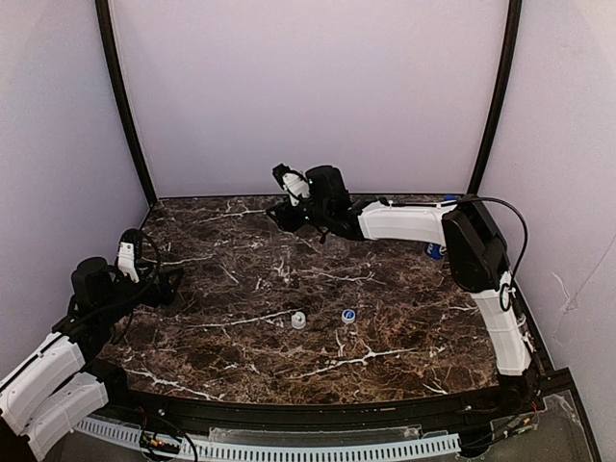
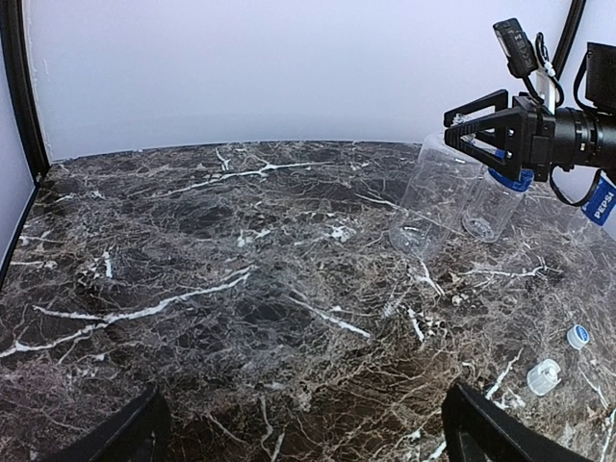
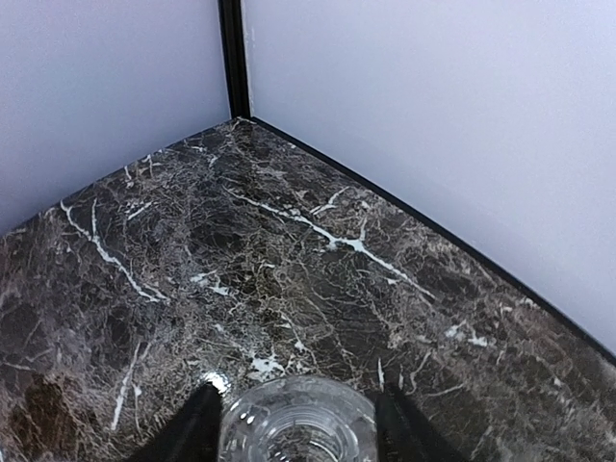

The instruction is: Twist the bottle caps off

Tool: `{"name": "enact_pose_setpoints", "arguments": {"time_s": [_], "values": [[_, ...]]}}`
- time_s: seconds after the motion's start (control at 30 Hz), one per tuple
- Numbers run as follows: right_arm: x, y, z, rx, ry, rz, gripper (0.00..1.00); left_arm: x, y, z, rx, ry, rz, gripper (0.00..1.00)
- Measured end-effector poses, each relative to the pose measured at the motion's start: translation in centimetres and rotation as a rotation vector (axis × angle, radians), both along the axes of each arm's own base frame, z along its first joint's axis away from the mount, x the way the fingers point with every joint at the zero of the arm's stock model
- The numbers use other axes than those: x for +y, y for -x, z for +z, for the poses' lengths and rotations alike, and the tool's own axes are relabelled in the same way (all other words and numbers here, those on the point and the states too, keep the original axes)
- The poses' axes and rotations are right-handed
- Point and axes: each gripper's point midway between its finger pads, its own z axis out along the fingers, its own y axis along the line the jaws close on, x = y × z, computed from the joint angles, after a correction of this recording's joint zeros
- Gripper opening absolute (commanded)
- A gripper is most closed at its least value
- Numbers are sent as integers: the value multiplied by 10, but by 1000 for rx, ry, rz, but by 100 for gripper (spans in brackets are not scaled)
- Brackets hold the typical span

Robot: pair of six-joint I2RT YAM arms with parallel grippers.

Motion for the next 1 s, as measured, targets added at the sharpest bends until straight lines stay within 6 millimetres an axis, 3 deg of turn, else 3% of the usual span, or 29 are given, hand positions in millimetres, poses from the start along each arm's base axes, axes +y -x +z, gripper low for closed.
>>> {"name": "enact_pose_setpoints", "arguments": {"time_s": [0.23, 0.43, 0.57, 0.67, 0.77, 0.83, 0.87, 0.93, 1.0], "values": [[-4, 0, -7, -5, 46, 2, 98, -2, 1, 0, 2, 7, -11, 99], [-7, 4, 3, -19, 88, 20, 99, -4, 2, 0, 3, 11, -25, 99], [-11, 17, 55, -53, 60, 64, 99, -4, 2, 0, 2, 12, -26, 99], [-24, 37, 126, -87, 19, 108, 99, -4, 2, 0, 2, 13, -27, 99], [-59, 46, 214, -140, -34, 51, 99, -5, 3, 1, 1, 18, -32, 99], [-101, 46, 253, -148, -37, -52, 99, -6, 3, 1, -3, 20, -36, 99], [-133, 44, 266, -134, -23, -133, 98, -6, 3, 2, -5, 21, -38, 99], [-189, 36, 268, -71, 11, -278, 99, -6, 4, 1, -6, 24, -39, 99], [-250, 23, 245, 34, 70, -444, 99, -6, 4, 2, -9, 25, -40, 99]]}}
